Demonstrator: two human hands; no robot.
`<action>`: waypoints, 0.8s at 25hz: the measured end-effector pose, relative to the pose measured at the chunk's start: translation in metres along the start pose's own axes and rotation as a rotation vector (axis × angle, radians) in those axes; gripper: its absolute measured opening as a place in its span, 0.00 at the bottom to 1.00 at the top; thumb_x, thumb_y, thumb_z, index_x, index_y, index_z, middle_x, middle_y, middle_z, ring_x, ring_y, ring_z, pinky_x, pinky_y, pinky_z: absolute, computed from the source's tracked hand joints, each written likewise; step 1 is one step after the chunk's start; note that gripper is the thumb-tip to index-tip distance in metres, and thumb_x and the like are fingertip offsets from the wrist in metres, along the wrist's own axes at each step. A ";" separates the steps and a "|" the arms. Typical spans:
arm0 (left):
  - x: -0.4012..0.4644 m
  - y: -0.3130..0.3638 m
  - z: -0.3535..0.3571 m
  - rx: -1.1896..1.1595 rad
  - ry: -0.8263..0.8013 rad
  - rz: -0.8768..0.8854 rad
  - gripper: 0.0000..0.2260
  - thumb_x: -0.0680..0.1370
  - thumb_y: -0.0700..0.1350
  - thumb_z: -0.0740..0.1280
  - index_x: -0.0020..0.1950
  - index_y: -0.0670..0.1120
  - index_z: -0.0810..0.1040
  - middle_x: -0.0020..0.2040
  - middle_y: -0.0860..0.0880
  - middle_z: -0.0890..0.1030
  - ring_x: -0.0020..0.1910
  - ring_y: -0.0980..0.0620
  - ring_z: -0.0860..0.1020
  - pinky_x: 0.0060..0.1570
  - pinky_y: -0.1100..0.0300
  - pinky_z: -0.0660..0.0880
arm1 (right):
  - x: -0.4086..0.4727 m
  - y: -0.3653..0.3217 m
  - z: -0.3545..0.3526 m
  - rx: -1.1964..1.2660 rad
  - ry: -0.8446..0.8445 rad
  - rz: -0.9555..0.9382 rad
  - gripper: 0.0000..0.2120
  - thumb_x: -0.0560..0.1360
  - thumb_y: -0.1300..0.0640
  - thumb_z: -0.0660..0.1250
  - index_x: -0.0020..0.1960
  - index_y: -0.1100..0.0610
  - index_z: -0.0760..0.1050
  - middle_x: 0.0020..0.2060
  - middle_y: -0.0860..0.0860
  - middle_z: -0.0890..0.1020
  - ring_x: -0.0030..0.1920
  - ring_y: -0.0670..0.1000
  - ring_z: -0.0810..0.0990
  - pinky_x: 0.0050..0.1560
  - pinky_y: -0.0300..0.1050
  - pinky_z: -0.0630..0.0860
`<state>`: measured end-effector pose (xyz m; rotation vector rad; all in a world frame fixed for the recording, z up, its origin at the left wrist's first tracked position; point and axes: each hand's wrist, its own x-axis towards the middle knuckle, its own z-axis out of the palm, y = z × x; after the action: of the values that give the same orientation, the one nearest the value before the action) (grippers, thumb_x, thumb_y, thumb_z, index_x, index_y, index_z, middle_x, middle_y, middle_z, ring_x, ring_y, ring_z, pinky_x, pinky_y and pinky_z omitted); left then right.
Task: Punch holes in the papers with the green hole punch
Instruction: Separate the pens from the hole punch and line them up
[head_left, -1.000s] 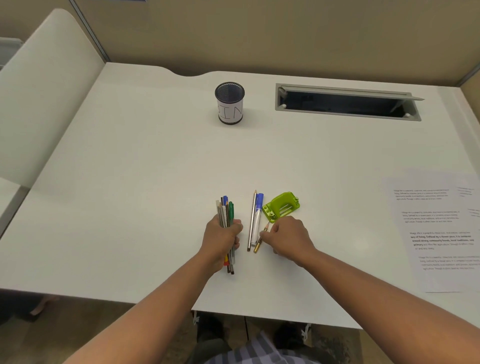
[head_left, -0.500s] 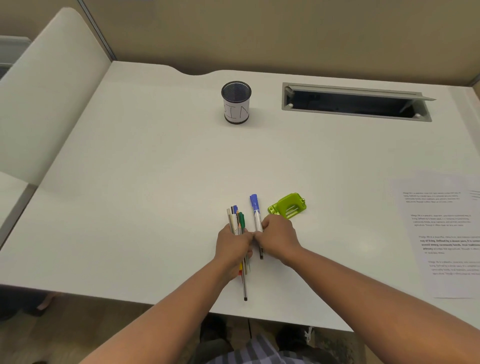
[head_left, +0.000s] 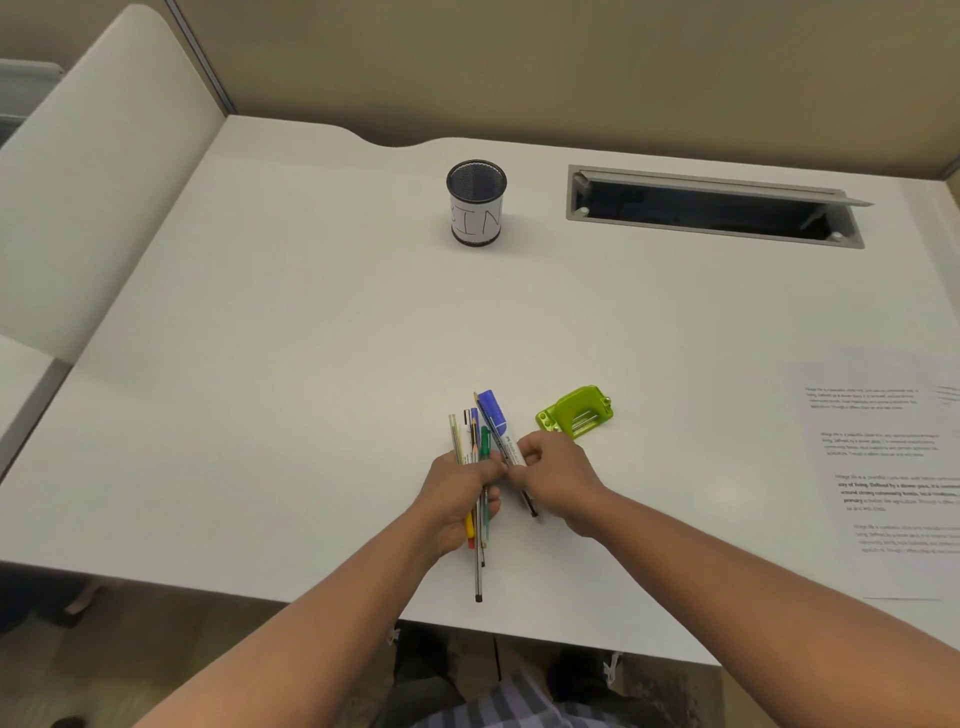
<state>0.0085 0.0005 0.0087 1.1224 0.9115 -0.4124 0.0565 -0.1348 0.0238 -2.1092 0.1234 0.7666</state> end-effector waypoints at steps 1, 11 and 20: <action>-0.001 0.001 -0.001 -0.019 -0.013 -0.002 0.07 0.76 0.36 0.72 0.54 0.41 0.83 0.32 0.47 0.81 0.26 0.54 0.75 0.29 0.60 0.78 | -0.003 0.000 -0.001 0.037 -0.001 -0.019 0.09 0.73 0.52 0.76 0.45 0.56 0.80 0.31 0.51 0.79 0.28 0.46 0.75 0.28 0.44 0.75; -0.006 0.018 0.004 -0.331 -0.085 -0.018 0.23 0.70 0.56 0.76 0.53 0.41 0.78 0.34 0.47 0.80 0.30 0.50 0.79 0.32 0.56 0.80 | -0.020 -0.017 -0.015 0.388 -0.060 -0.067 0.07 0.74 0.66 0.71 0.47 0.56 0.82 0.36 0.52 0.87 0.34 0.49 0.85 0.33 0.39 0.80; -0.006 0.015 0.011 -0.534 -0.253 -0.003 0.41 0.55 0.82 0.63 0.43 0.45 0.75 0.37 0.46 0.82 0.38 0.46 0.83 0.43 0.51 0.81 | -0.036 -0.046 0.002 -0.146 -0.017 -0.253 0.06 0.68 0.61 0.70 0.40 0.50 0.79 0.34 0.51 0.84 0.29 0.54 0.84 0.31 0.55 0.83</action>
<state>0.0199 -0.0037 0.0245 0.5650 0.7387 -0.2804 0.0423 -0.1113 0.0753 -2.2014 -0.2121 0.6577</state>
